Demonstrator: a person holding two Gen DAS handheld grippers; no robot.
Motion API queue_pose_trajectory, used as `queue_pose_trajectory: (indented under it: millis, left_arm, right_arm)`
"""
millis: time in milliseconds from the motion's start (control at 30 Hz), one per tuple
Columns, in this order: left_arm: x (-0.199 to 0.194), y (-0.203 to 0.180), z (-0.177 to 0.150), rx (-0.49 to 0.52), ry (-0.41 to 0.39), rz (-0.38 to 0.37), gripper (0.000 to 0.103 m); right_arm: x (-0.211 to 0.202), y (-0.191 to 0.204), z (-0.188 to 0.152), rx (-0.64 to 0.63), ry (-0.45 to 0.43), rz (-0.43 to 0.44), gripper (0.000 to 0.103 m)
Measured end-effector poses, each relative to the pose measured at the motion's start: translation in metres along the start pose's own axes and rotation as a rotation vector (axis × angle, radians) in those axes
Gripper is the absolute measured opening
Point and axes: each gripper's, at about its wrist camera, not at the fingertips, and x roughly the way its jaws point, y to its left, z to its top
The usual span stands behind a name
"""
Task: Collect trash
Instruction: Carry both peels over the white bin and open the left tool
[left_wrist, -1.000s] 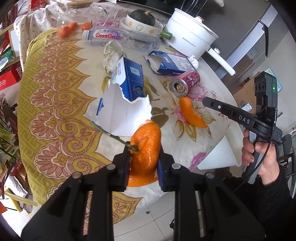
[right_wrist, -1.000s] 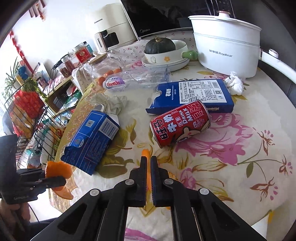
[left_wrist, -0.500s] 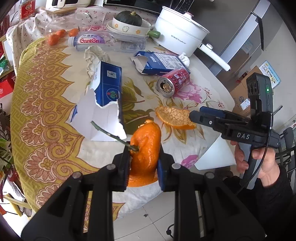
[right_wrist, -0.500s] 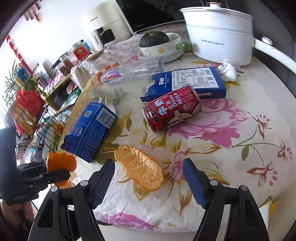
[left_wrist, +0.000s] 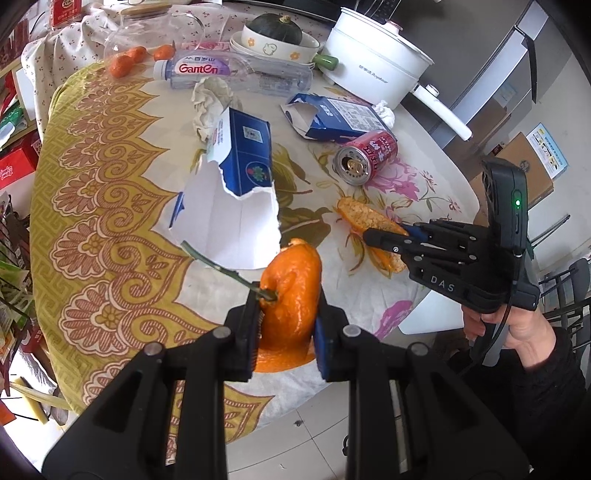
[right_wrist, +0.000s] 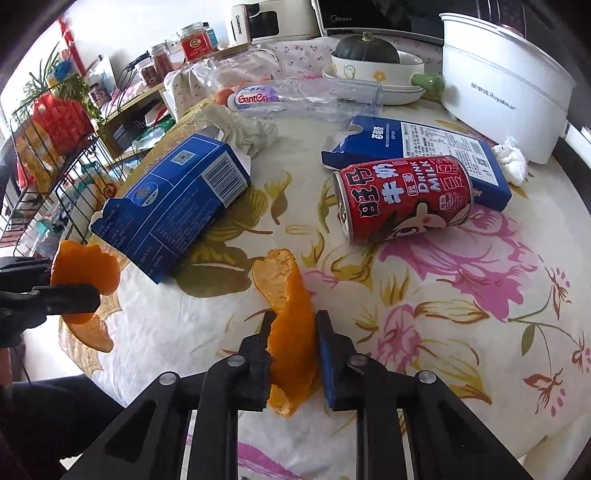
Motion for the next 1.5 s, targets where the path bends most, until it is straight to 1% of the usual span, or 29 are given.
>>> queue_pose_trajectory:
  millis: [100,433,600,767,1133,1333,1500]
  left_arm:
    - [0.001,-0.005,0.001,0.007,0.000,-0.003,0.026]
    - [0.007,-0.031,0.009,0.048,-0.005,-0.022,0.026]
    - [0.014,-0.054,0.013,0.080,-0.006,-0.042,0.026]
    - [0.026,-0.086,0.019,0.121,-0.001,-0.071,0.026]
    - [0.052,-0.159,0.021,0.228,0.017,-0.127,0.026]
    - [0.072,-0.205,0.019,0.289,0.030,-0.178,0.026]
    - [0.091,-0.246,0.014,0.348,0.042,-0.221,0.026]
  right_arm:
    - [-0.007,-0.002,-0.001,0.009,-0.007,0.004,0.011]
    - [-0.046,-0.021,-0.005,0.047,-0.055,-0.033,0.010]
    - [-0.064,-0.039,-0.012,0.075,-0.067,-0.063,0.010]
    - [-0.084,-0.059,-0.025,0.105,-0.076,-0.097,0.010]
    - [-0.132,-0.113,-0.065,0.189,-0.094,-0.183,0.010]
    - [-0.161,-0.152,-0.100,0.258,-0.104,-0.229,0.010]
    - [-0.179,-0.187,-0.133,0.337,-0.093,-0.268,0.010]
